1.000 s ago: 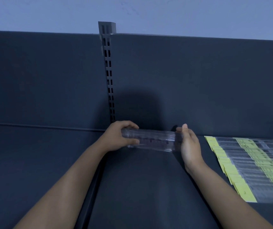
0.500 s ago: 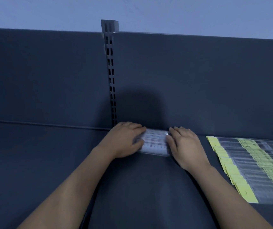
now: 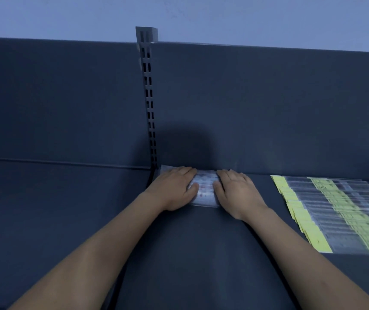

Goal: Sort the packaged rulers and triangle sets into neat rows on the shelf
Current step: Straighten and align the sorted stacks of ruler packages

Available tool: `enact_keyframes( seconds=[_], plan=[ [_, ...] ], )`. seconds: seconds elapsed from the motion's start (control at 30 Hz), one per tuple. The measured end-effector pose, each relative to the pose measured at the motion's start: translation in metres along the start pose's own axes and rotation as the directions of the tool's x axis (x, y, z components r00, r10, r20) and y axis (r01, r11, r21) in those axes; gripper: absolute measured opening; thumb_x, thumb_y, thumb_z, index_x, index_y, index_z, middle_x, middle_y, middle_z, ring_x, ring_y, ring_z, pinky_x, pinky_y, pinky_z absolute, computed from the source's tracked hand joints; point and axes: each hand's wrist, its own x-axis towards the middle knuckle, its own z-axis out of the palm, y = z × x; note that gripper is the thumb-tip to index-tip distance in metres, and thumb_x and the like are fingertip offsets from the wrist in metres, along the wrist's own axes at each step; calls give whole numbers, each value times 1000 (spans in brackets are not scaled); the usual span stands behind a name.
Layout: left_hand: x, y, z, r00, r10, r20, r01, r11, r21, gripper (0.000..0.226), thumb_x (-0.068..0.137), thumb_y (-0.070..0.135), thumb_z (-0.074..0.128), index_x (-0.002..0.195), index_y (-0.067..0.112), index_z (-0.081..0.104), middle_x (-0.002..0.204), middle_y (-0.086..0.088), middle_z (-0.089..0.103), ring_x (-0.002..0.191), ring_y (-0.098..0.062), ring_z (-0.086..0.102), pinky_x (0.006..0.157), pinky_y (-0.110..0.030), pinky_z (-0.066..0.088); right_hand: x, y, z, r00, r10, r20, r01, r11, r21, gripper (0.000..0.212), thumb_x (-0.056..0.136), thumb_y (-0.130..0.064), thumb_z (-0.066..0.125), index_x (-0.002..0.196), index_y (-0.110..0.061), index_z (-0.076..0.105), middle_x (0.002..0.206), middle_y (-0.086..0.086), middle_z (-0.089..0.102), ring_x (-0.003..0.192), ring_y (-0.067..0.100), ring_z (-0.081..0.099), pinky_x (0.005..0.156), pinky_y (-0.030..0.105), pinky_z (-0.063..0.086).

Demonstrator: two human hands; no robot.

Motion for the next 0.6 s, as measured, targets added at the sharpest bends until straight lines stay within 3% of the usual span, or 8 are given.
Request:
enact_keyframes(
  seconds=[0.33, 0.6],
  plan=[
    [-28, 7, 4, 983, -28, 181, 19, 999, 49, 70, 99, 56, 15, 153, 19, -10, 160, 1, -17, 147, -11, -15, 117, -30, -10, -31, -7, -3, 982, -16, 189, 21, 999, -26, 61, 101, -43, 11, 150, -12, -9, 159, 7, -12, 146, 15, -12, 118, 35, -8],
    [-19, 12, 1, 988, -107, 109, 98, 992, 82, 73, 98, 59, 12, 153, 16, -7, 161, 0, -14, 148, -13, -12, 120, -35, -7, -25, -7, -5, 984, 10, 180, -15, 1000, 27, 63, 100, -46, 10, 150, -13, -8, 160, 2, -9, 146, 12, -11, 118, 36, -10]
  ],
)
